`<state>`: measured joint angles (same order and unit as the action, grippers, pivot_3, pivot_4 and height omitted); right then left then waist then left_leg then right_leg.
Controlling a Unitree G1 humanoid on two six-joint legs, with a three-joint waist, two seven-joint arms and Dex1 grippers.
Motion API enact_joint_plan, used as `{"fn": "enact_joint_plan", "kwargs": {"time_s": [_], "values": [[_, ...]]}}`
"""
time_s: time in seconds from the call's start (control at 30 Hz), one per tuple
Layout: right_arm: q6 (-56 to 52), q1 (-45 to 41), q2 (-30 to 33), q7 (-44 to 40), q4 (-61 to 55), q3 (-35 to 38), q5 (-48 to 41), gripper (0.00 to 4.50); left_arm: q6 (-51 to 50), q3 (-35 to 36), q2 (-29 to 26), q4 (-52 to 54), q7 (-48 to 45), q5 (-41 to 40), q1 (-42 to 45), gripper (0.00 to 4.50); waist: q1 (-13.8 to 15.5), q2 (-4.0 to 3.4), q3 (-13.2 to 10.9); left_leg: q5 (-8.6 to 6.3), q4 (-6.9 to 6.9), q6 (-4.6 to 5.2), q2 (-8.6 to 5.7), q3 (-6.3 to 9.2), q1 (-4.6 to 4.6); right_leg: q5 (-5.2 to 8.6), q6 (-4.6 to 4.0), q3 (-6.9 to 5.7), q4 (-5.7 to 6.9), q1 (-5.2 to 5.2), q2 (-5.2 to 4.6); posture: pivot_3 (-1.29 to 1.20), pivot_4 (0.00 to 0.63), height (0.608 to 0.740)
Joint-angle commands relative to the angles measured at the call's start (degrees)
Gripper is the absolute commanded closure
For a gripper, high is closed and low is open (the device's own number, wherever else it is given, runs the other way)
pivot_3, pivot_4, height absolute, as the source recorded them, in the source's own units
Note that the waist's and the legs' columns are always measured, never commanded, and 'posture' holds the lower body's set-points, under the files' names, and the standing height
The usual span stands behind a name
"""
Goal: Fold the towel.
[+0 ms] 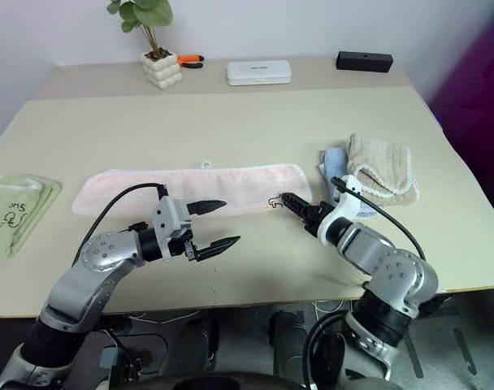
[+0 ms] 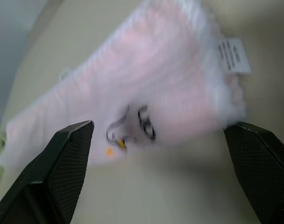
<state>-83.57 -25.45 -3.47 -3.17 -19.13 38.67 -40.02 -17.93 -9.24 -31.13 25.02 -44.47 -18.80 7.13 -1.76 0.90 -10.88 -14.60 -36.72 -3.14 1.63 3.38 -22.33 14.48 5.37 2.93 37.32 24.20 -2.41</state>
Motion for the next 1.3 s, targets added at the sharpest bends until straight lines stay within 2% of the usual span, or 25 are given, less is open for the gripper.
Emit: {"fn": "enact_joint_plan", "kwargs": {"time_s": [0.03, 0.13, 0.2, 0.37, 0.5, 0.77, 0.8, 0.9, 0.97, 1.1, 1.3], "values": [[3.59, -4.19, -1.93, 4.57, 5.82, 3.08, 0.75, 0.01, -0.54, 3.51, -1.08, 2.04, 0.43, -1.15, -0.43, 0.56, -0.49, -0.02, 0.01, 0.00, 0.00, 0.00, 0.00, 0.00, 0.00, 0.00, -0.01, 0.00, 0.01, 0.00, -0.01, 0.00, 0.150, 0.737], [5.78, -5.32, -1.56, 6.25, 7.72, 2.18, 1.34, 0.89, -1.08, 4.23, -1.56, 2.87, 0.98, -1.22, -1.37, 0.56, -0.60, -0.03, 0.01, 0.00, 0.01, 0.01, 0.00, 0.02, -0.01, 0.01, 0.01, -0.02, 0.00, 0.00, -0.02, 0.00, 0.150, 0.737], [5.98, -5.53, -1.62, 6.96, 7.41, 2.18, 0.40, 1.79, -1.67, 4.75, -1.71, 3.75, 1.44, -1.55, -2.41, 0.56, -0.74, -0.03, 0.01, -0.02, 0.02, 0.04, 0.00, 0.01, -0.05, 0.02, 0.02, -0.02, -0.06, 0.00, -0.03, 0.00, 0.150, 0.737], [5.69, -5.33, -1.20, 8.25, 4.88, 2.43, -1.48, 4.44, -2.22, 5.33, -1.72, 4.55, 1.94, -1.67, -3.81, 0.56, -0.78, -0.07, -0.01, -0.03, 0.04, 0.05, 0.00, 0.01, -0.06, 0.02, 0.02, -0.02, -0.05, 0.04, -0.03, 0.00, 0.150, 0.737], [3.93, -5.00, 2.04, 7.84, 0.20, 1.07, -3.29, 4.48, -2.30, 6.17, -2.12, 4.49, 2.00, -1.93, -4.81, 0.56, -0.71, -0.12, -0.04, -0.03, 0.04, 0.05, -0.01, 0.00, -0.08, 0.02, 0.02, -0.02, -0.07, 0.04, -0.05, 0.00, 0.150, 0.737], [2.04, -4.89, 21.47, -1.29, -10.18, -11.41, -4.71, 4.48, -2.54, 8.60, -3.14, 4.11, 1.78, -2.78, -6.65, 0.56, -0.93, -0.22, -0.10, -0.04, 0.11, 0.07, -0.03, -0.02, -0.07, 0.09, -0.08, 0.00, -0.13, 0.07, -0.06, 0.00, 0.150, 0.737], [3.22, -5.19, 24.16, -3.22, -10.73, -14.86, -4.12, 4.48, -3.22, 9.16, -2.74, 4.43, 1.99, -3.87, -6.65, 0.56, -0.93, -0.22, -0.11, -0.04, 0.12, 0.07, -0.02, -0.01, -0.07, 0.09, -0.07, 0.00, -0.13, 0.07, -0.04, 0.00, 0.150, 0.737], [8.86, -7.65, 31.34, -9.75, -12.43, -31.45, -0.14, 4.48, -6.30, 14.70, -1.07, 3.67, 4.61, -9.02, -5.58, 0.56, -1.08, -0.23, -0.11, -0.04, 0.17, 0.07, -0.02, -0.04, -0.07, 0.09, -0.08, 0.03, -0.14, 0.12, -0.04, 0.00, 0.150, 0.737], [12.61, -8.62, 31.95, -12.08, -11.58, -38.77, 2.24, 4.48, -6.62, 17.66, -1.70, 1.95, 5.27, -9.41, -5.42, 0.56, -1.35, -0.19, -0.10, -0.04, 0.18, 0.07, 0.01, -0.01, -0.06, 0.07, -0.05, 0.02, -0.13, 0.14, 0.01, 0.00, 0.150, 0.737], [21.07, -10.72, 25.34, -13.57, -4.88, -52.74, 8.78, 4.48, -3.57, 20.58, -5.93, -0.94, 2.14, -6.52, -9.14, 0.56, -1.92, -0.16, -0.09, -0.04, 0.30, 0.07, 0.06, 0.01, -0.04, 0.06, -0.02, 0.00, -0.19, 0.15, 0.07, 0.00, 0.150, 0.737], [29.77, -11.79, 19.81, -14.92, 5.46, -62.05, 17.73, 4.48, -1.60, 21.06, -7.17, -0.83, 1.19, -5.41, -12.73, 0.56, -1.25, -0.04, -0.11, -0.03, 0.37, 0.06, -0.02, -0.05, -0.15, 0.06, 0.00, -0.01, -0.28, 0.26, -0.11, 0.00, 0.150, 0.737]]}}
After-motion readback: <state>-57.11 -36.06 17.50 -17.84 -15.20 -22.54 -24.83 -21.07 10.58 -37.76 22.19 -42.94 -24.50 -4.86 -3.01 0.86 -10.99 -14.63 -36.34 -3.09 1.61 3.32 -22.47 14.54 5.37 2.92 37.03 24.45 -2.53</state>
